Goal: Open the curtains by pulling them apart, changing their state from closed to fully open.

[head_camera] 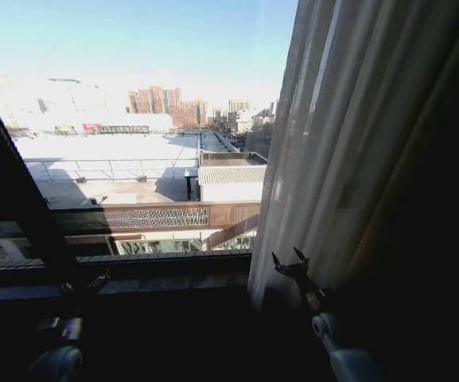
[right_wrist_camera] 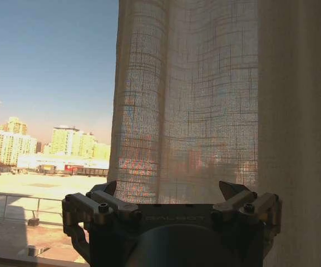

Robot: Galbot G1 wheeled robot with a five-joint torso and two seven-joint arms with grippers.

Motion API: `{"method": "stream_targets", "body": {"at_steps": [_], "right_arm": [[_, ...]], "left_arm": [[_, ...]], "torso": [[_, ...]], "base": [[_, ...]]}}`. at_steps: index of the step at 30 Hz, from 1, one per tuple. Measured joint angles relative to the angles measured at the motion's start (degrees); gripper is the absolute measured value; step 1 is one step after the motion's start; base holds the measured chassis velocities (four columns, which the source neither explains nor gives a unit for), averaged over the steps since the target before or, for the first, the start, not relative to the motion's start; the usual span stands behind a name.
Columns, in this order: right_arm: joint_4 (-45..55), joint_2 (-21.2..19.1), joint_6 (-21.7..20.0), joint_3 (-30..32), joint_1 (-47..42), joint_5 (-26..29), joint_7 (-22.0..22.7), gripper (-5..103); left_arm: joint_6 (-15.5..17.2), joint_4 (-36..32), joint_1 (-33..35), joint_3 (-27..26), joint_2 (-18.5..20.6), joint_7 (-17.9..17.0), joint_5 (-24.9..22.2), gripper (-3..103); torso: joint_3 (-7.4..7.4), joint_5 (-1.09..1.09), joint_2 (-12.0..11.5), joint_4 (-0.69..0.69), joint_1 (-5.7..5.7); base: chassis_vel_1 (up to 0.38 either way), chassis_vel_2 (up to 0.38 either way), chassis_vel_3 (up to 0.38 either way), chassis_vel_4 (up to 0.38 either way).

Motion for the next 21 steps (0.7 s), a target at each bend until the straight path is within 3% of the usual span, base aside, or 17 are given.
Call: {"method": "stream_targets", "body": {"at_steps": [19, 21], "right_arm": [[-9.0, 2.8, -3.8, -7.5, 10.5, -1.5, 5.1, 102], [-9.5, 3.0, -3.8, -7.5, 10.9, -1.5, 5.1, 99]], "left_arm": [[0.0, 0.0, 0.0, 0.0, 0.0, 0.0, 0.0, 100], [0.0, 0.0, 0.0, 0.0, 0.0, 0.0, 0.0, 100]], "torso": [[0.00, -0.01, 0.0, -0.01, 0.01], [0.00, 0.00, 0.0, -0.01, 0.01]], "base": [[0.000, 0.000, 0.000, 0.000], [0.000, 0.000, 0.000, 0.000]]}}
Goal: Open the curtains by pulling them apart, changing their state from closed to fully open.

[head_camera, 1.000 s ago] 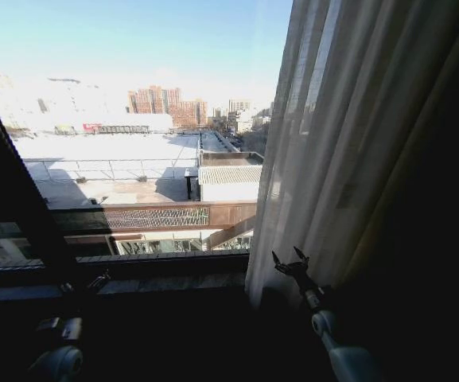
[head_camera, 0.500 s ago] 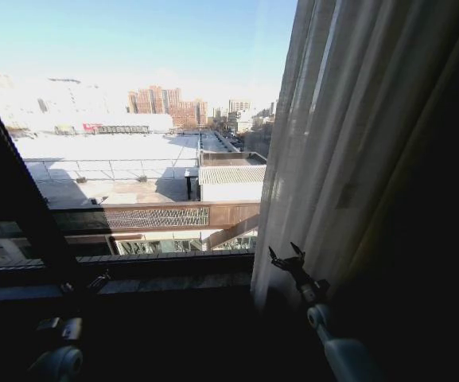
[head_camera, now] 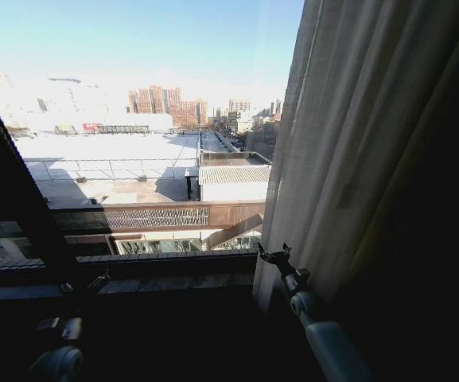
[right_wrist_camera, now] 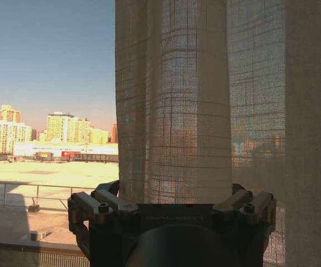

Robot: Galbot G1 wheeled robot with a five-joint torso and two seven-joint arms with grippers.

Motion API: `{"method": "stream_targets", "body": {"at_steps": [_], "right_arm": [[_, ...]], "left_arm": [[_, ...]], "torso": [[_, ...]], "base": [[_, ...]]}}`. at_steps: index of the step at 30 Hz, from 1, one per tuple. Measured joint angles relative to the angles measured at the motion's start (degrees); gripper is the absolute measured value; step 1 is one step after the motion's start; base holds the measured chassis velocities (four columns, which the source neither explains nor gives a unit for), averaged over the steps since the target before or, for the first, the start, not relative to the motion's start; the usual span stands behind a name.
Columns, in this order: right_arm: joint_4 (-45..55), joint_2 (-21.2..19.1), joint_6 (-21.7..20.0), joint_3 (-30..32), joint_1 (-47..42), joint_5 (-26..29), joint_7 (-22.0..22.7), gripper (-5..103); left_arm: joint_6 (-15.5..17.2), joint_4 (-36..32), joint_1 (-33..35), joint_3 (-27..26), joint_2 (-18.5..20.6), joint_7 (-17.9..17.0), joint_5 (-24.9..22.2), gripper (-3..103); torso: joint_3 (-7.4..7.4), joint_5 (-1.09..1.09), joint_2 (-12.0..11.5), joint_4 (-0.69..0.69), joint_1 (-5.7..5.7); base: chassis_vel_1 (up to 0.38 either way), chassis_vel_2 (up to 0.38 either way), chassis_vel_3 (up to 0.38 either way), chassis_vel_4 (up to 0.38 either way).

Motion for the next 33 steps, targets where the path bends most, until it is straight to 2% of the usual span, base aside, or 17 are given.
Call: {"method": "stream_targets", "body": {"at_steps": [1, 2, 3, 5, 7, 9, 10, 13, 16, 17, 19, 22, 23, 25, 27, 33], "right_arm": [[-0.1, 0.1, 0.0, 0.0, 0.1, 0.1, 0.0, 94], [-0.1, 0.1, 0.1, 0.0, 0.1, 0.1, 0.0, 94], [-0.1, 0.0, 0.3, 0.1, 0.1, 0.1, -0.1, 83], [-0.1, -0.1, 0.4, 0.1, 0.1, 0.1, -0.1, 83], [-0.1, -0.3, 0.7, 0.4, -0.1, 0.1, -0.5, 72], [-0.1, -0.4, 0.9, 0.5, -0.2, 0.1, -0.7, 72], [-0.1, -0.5, 1.0, 0.7, -0.5, 0.1, -1.0, 61], [0.1, -0.5, 1.2, 0.9, -0.8, 0.1, -1.4, 56], [0.5, -0.6, 1.3, 1.0, -1.3, 0.2, -1.5, 39], [0.6, -0.6, 1.3, 1.0, -1.3, 0.3, -1.6, 39], [0.9, -0.6, 1.4, 1.2, -1.7, 1.0, -2.9, 28], [1.2, -0.5, 1.6, 1.5, -2.0, 1.4, -3.7, 23], [1.2, -0.4, 1.8, 1.9, -2.2, 1.6, -4.7, 12], [1.2, -0.4, 2.1, 2.2, -2.4, 1.6, -5.5, 12], [1.2, -0.3, 2.3, 3.0, -2.6, 2.3, -7.4, 3], [0.7, -0.4, 2.1, 3.7, -2.7, 3.5, -8.7, 0]], "left_arm": [[0.0, 0.0, 0.0, 0.0, 0.0, 0.0, 0.0, 100], [0.0, 0.0, 0.0, 0.0, 0.0, 0.0, 0.0, 100], [0.0, 0.0, 0.0, 0.0, 0.0, 0.0, 0.0, 100], [0.0, 0.0, 0.0, 0.0, 0.0, 0.0, 0.0, 100], [0.0, 0.0, 0.0, 0.0, 0.0, 0.0, 0.0, 100], [0.0, 0.0, 0.0, 0.0, 0.0, 0.0, 0.0, 100], [0.0, 0.0, 0.0, 0.0, 0.0, 0.0, 0.0, 100], [0.0, 0.0, 0.0, 0.0, 0.0, 0.0, 0.0, 100], [0.0, 0.0, 0.0, 0.0, 0.0, 0.0, 0.0, 100], [0.0, 0.0, 0.0, 0.0, 0.0, 0.0, 0.0, 100], [0.0, 0.0, 0.0, 0.0, 0.0, 0.0, 0.0, 100], [0.0, 0.0, 0.0, 0.0, 0.0, 0.0, 0.0, 100], [0.0, 0.0, 0.0, 0.0, 0.0, 0.0, 0.0, 100], [0.0, 0.0, 0.0, 0.0, 0.0, 0.0, 0.0, 100], [0.0, 0.0, 0.0, 0.0, 0.0, 0.0, 0.0, 100], [0.0, 0.0, 0.0, 0.0, 0.0, 0.0, 0.0, 100]], "torso": [[0.00, 0.00, 0.0, 0.00, 0.00], [0.00, 0.00, 0.0, 0.00, 0.00], [0.00, 0.00, 0.0, 0.00, 0.00], [0.00, 0.00, 0.0, 0.00, 0.00], [0.00, -0.01, 0.0, 0.00, 0.00], [0.00, 0.00, 0.0, -0.01, 0.00], [0.00, 0.00, 0.0, -0.01, 0.00], [0.00, 0.00, 0.0, -0.01, 0.00], [0.00, 0.00, 0.0, 0.00, 0.00], [0.00, 0.00, 0.0, -0.01, 0.00], [0.00, 0.00, 0.0, 0.00, 0.00], [0.00, 0.00, 0.0, 0.00, 0.00], [0.00, 0.00, 0.0, 0.00, 0.00], [0.00, 0.00, 0.0, 0.00, 0.00], [-0.01, 0.00, 0.0, 0.00, 0.00], [0.00, 0.00, 0.0, 0.00, 0.00]], "base": [[0.000, 0.000, 0.000, 0.000], [0.000, 0.000, 0.000, 0.000], [0.000, 0.000, 0.000, 0.000], [0.000, 0.000, 0.000, 0.000], [0.000, 0.000, 0.000, 0.000], [0.000, 0.000, 0.000, 0.000], [0.000, 0.000, 0.000, 0.000], [0.000, 0.000, 0.000, 0.000], [0.000, 0.000, 0.000, 0.000], [0.000, 0.000, 0.000, 0.000], [0.000, 0.000, 0.000, 0.000], [0.000, 0.000, 0.000, 0.000], [0.000, 0.000, 0.000, 0.000], [0.000, 0.000, 0.000, 0.000], [0.000, 0.000, 0.000, 0.000], [0.000, 0.000, 0.000, 0.000]]}}
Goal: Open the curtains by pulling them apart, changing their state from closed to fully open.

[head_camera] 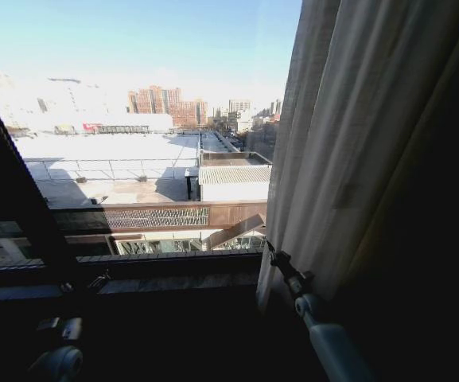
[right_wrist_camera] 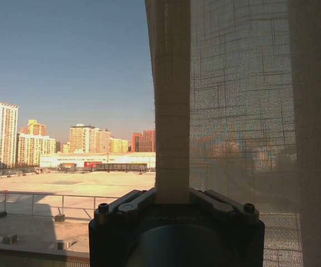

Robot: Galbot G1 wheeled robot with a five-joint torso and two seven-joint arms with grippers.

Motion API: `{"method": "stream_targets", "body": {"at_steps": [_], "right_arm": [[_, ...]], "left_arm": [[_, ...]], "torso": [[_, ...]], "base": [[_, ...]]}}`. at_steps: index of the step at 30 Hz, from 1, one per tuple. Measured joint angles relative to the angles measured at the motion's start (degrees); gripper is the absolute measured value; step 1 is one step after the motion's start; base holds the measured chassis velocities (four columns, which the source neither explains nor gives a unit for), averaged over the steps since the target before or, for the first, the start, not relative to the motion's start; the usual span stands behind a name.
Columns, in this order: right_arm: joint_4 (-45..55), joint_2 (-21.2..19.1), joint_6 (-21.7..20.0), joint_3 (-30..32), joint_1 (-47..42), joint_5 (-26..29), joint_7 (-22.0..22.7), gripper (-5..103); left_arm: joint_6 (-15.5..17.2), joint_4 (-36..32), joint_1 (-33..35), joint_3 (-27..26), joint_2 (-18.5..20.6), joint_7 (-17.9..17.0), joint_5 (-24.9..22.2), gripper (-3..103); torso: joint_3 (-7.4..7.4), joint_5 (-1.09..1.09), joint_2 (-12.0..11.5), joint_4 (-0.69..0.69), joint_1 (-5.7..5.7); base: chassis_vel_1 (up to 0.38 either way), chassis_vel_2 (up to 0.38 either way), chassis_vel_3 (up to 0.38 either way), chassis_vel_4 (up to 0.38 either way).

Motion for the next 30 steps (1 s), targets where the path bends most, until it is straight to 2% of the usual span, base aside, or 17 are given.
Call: {"method": "stream_targets", "body": {"at_steps": [14, 27, 30], "right_arm": [[-0.4, -0.8, -0.4, 1.1, 0.1, 1.2, 0.2, 0], [-1.0, -1.7, 0.4, 2.2, -0.1, 2.9, 0.4, 0], [-1.2, -1.5, 1.2, 2.4, 0.0, 1.4, -0.1, 0]], "left_arm": [[0.0, 0.0, 0.0, 0.0, 0.0, 0.0, 0.0, 100], [0.0, 0.0, 0.0, 0.0, 0.0, 0.0, 0.0, 100], [0.0, 0.0, 0.0, 0.0, 0.0, 0.0, 0.0, 100]], "torso": [[0.00, 0.00, 0.0, 0.01, -0.01], [0.00, 0.00, 0.0, -0.01, -0.01], [0.00, 0.00, 0.0, -0.01, -0.01]], "base": [[-0.058, -0.059, 0.063, 0.058], [-0.273, -0.259, 0.261, 0.266], [-0.238, -0.227, 0.227, 0.250]]}}
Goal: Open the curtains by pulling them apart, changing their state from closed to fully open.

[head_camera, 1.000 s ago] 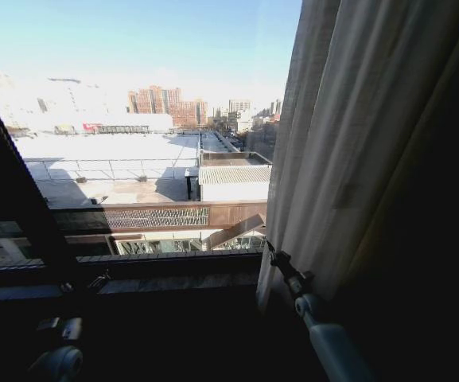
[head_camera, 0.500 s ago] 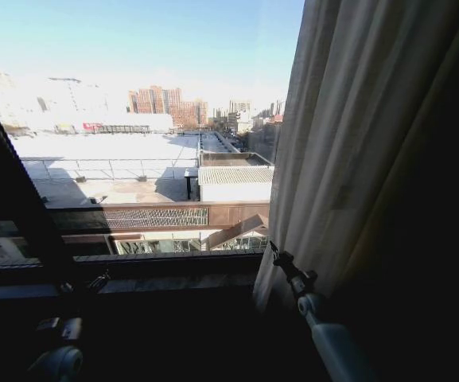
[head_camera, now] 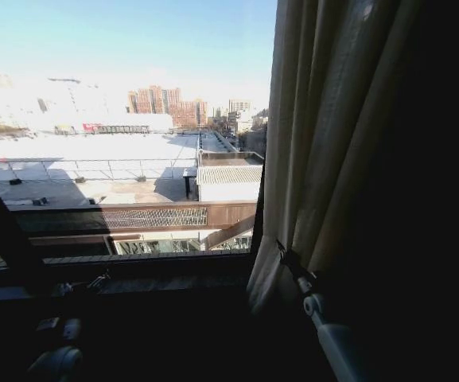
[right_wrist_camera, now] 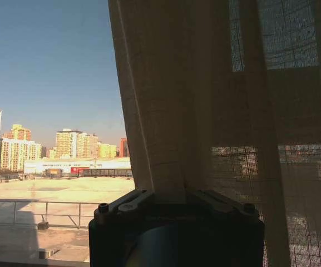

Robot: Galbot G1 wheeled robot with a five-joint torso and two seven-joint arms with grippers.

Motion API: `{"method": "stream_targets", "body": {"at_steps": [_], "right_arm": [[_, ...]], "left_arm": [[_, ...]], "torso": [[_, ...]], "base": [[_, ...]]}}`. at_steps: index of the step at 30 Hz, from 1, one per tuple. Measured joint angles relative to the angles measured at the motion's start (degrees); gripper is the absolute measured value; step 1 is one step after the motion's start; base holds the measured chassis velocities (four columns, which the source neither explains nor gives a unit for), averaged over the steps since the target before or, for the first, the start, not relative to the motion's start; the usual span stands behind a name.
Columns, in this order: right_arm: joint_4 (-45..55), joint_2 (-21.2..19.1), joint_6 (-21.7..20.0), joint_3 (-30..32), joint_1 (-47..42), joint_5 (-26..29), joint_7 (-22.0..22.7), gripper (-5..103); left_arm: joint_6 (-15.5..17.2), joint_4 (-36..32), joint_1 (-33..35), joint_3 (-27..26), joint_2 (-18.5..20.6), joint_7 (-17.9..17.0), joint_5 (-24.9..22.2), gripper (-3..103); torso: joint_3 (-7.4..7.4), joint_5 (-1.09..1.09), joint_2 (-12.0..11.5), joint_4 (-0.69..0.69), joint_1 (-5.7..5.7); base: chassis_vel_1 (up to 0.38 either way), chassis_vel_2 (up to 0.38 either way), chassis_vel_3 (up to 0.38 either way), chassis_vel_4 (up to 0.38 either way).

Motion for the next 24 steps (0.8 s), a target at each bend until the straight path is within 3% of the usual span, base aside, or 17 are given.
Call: {"method": "stream_targets", "body": {"at_steps": [8, 9, 24], "right_arm": [[0.0, -0.2, 0.2, -0.3, 0.3, -2.5, -0.5, 0], [0.0, -0.2, 0.1, -0.3, 0.3, -2.5, -0.3, 0], [0.8, -0.2, -0.2, 0.5, -0.4, 0.8, -0.1, 0]], "left_arm": [[0.0, 0.0, 0.0, 0.0, 0.0, 0.0, 0.0, 100], [0.0, 0.0, 0.0, 0.0, 0.0, 0.0, 0.0, 100], [0.0, 0.0, 0.0, 0.0, 0.0, 0.0, 0.0, 100]], "torso": [[0.01, 0.00, 0.0, 0.02, 0.00], [0.01, -0.08, 0.0, 0.04, 0.00], [0.00, -0.01, 0.0, 0.01, 0.00]], "base": [[-0.071, -0.074, 0.045, 0.073], [0.000, 0.000, 0.000, 0.000], [0.017, 0.022, -0.014, -0.014]]}}
